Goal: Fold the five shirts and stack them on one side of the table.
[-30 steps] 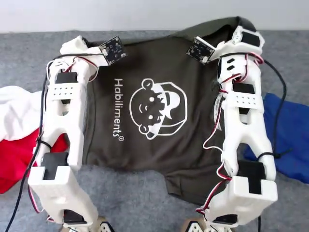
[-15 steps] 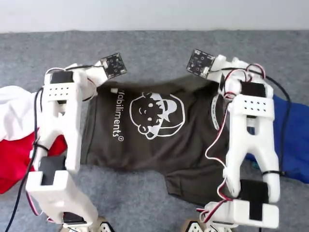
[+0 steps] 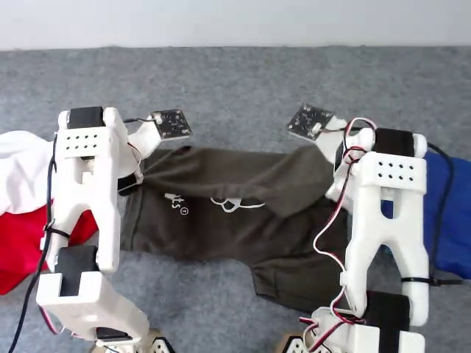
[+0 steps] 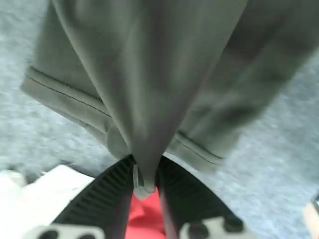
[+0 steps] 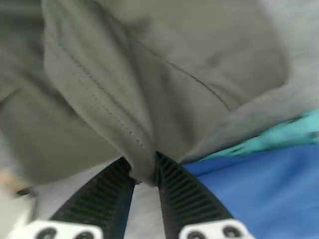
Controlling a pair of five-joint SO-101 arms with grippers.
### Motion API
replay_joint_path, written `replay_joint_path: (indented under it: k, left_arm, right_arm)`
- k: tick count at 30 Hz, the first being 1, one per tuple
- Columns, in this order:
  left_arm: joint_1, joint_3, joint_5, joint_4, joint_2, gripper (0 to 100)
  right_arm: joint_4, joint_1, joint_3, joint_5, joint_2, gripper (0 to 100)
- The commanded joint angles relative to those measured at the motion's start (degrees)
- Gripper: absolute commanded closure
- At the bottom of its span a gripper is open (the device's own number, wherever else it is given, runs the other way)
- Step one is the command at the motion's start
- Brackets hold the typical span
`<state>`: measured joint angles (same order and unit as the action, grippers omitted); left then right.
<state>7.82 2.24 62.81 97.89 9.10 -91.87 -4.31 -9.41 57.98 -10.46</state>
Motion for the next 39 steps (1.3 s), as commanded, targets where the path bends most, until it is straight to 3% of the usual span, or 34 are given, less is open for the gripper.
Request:
replay_joint_path:
  k: [1,5,21,32,39]
  left_arm:
    - [0.88,-0.57,-1.14,2.37,-1.23,99]
    - [1.41,-4.79,-3.78,2.46,0.0,99]
    - [1.32,-13.85,-8.26,2.2,0.35,99]
    - [6.51,-14.81,-6.95,2.64,-0.18,99]
    - [5.89,-19.91,-5.19,2.64,-0.26,99]
  right_arm:
    - [-7.43,1.8,2.9,-4.22,-1.98,98.4]
    - [-11.03,2.95,-0.18,-8.0,-2.86,98.8]
    - [-10.59,3.03,-29.45,-7.91,-20.88,98.8]
    - [-10.59,2.42,-36.92,-1.67,-27.3,98.8]
    - [-8.4,2.42,-37.71,-1.67,-27.3,98.8]
